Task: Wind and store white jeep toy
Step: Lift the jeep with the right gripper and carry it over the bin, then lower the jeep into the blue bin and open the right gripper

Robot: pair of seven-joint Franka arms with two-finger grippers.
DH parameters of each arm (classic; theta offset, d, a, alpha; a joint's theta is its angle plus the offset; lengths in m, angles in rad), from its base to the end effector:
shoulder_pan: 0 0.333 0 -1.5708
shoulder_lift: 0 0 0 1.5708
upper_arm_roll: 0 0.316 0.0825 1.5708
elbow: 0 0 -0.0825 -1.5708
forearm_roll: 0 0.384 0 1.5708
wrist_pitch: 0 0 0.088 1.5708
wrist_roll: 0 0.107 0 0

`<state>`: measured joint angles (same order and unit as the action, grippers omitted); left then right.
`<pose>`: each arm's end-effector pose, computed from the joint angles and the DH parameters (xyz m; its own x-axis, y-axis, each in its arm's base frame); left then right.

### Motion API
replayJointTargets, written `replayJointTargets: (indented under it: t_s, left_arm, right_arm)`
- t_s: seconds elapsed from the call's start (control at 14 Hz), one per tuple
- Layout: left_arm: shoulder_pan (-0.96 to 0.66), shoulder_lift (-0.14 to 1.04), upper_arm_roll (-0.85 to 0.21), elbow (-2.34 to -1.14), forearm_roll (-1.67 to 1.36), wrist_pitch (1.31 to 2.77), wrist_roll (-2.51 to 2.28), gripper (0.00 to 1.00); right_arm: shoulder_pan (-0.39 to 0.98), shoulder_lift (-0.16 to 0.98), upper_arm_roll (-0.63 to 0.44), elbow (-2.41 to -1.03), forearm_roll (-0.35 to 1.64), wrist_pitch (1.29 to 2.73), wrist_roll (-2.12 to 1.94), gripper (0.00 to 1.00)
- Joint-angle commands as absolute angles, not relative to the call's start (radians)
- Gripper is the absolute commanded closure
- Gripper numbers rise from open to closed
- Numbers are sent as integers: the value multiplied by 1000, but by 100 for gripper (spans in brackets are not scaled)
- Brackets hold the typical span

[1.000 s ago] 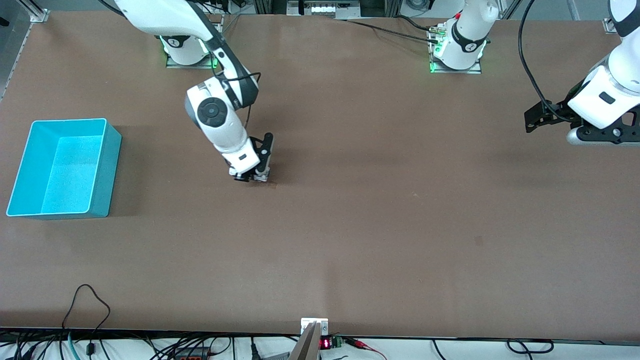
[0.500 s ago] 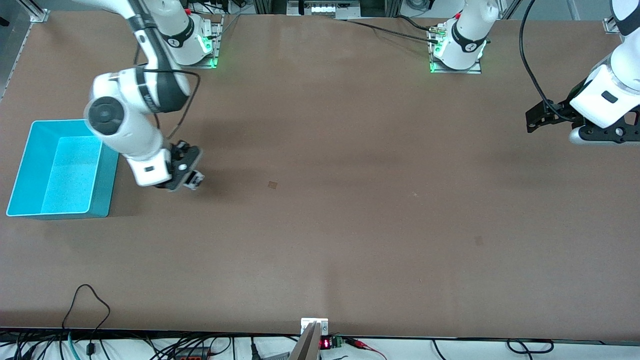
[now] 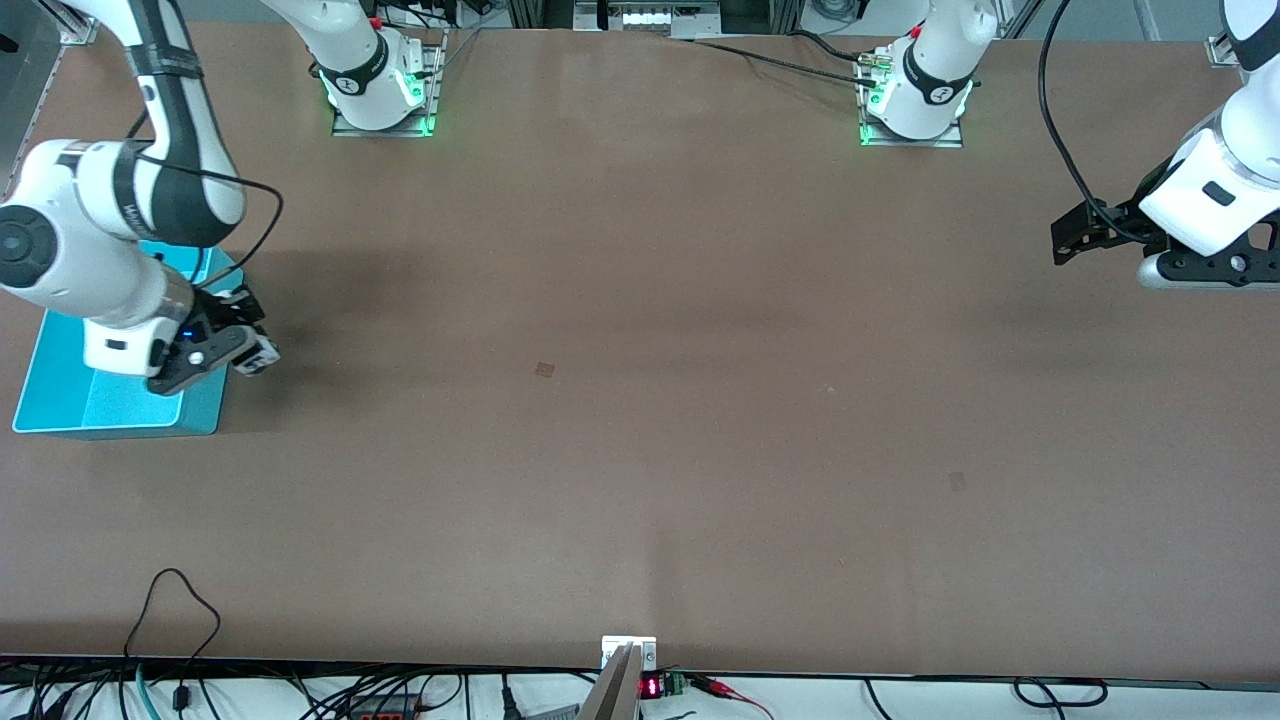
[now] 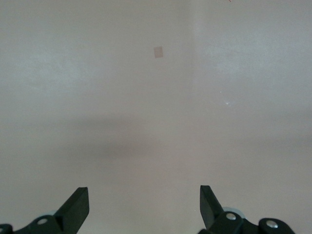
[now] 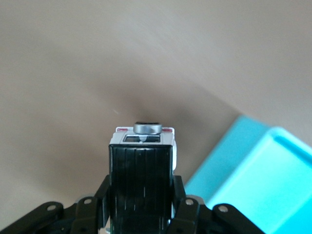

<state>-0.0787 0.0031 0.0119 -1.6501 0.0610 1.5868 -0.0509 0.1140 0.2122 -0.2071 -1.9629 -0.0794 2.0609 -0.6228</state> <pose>0.5529 -0.0305 0.5869 0.9979 -0.0168 -0.0632 -0.0209 -0.9977 -0.0641 0.5827 -0.0548 0.3608 0.8311 0.5342 -0.1546 0.5436 -0.8390 0.0227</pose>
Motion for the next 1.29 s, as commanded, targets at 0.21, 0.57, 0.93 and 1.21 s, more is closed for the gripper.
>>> replayJointTargets:
  t_s: [0.21,0.57,0.93,1.21]
  left_arm:
    - [-71,2,14,-1634,38,1572,-38,0]
    - [-71,2,14,-1634,38,1569,-38,0]
    - [-69,0,14,-1634,38,1566,-37,0]
    - [-71,0,14,-1634,38,1566,-37,0]
  right_arm:
    - [-36,222,-311,-1963,-98,2123,-594,100]
    - [-162,325,-311,-1980,-71,2288,-548,100]
    - [-187,387,-310,-2017,-9,2361,-520,100]
    - [-212,390,-308,-2082,-9,2443,-548,100]
